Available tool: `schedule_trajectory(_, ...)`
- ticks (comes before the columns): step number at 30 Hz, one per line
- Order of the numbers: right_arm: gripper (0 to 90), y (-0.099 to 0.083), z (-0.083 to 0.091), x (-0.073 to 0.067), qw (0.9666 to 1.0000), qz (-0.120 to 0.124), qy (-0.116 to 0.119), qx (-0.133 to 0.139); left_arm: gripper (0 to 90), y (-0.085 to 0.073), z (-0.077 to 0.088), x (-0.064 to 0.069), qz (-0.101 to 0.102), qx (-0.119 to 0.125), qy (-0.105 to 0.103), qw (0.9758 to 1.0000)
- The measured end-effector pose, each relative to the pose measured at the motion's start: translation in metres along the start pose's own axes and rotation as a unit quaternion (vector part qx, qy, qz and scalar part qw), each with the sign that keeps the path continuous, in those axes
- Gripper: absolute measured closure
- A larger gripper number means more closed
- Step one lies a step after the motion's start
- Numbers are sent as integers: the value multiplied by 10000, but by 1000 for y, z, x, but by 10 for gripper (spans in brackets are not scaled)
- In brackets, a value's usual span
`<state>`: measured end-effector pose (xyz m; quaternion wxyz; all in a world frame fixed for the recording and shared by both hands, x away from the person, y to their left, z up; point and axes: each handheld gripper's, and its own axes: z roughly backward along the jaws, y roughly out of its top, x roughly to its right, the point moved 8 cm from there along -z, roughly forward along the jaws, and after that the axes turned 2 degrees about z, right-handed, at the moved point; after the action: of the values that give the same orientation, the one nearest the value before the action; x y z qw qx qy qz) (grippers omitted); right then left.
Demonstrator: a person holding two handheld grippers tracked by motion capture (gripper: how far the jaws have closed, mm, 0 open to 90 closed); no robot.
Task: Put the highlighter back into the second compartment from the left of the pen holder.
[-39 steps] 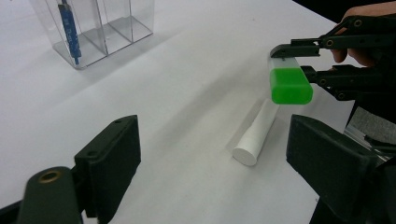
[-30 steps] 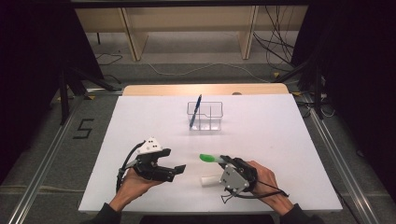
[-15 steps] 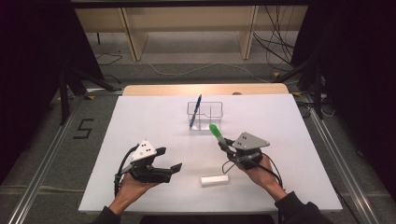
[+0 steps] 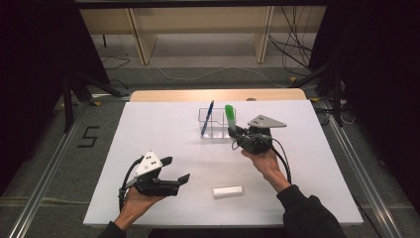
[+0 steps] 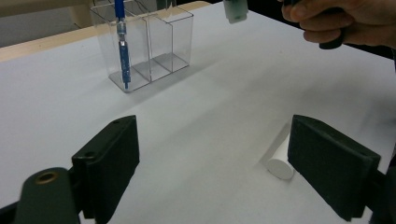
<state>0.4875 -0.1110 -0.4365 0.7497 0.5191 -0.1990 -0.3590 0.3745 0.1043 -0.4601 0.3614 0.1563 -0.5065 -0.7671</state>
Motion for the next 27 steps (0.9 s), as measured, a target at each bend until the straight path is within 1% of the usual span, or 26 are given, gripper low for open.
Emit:
schedule_trajectory(2,769,4,-6,3,9999,-91,-36,23,159,0,0,-1,-22,12,19,10000)
schedule_trajectory(4,769,9,-12,5,9999,-114,-95,71,159,0,0,-1,-8,55,6,10000)
schedule_trajectory(6,769,13,-17,7,9997,-191,-130,90,159,0,0,-2,-32,77,55,10000)
schedule_trajectory(10,769,22,-27,10,9994,-197,-220,151,159,1,1,-5,2,142,92,9999)
schedule_trajectory(12,769,26,-32,10,9993,-245,-235,177,159,1,1,-7,38,175,104,9998)
schedule_trajectory(14,769,30,-36,11,9990,-277,-288,180,159,1,1,-9,47,178,122,9998)
schedule_trajectory(16,769,32,-41,13,9989,-298,-314,185,159,1,1,-10,107,208,127,9996)
schedule_trajectory(19,769,35,-46,15,9986,-290,-406,177,159,0,1,-10,145,219,117,9996)
schedule_trajectory(20,769,37,-48,16,9985,-273,-429,184,159,0,1,-10,147,214,116,9996)
schedule_trajectory(24,769,40,-55,20,9980,-334,-504,191,158,0,0,-9,99,198,92,9997)
schedule_trajectory(27,769,42,-60,22,9977,-363,-550,187,156,0,1,-9,140,228,83,9996)
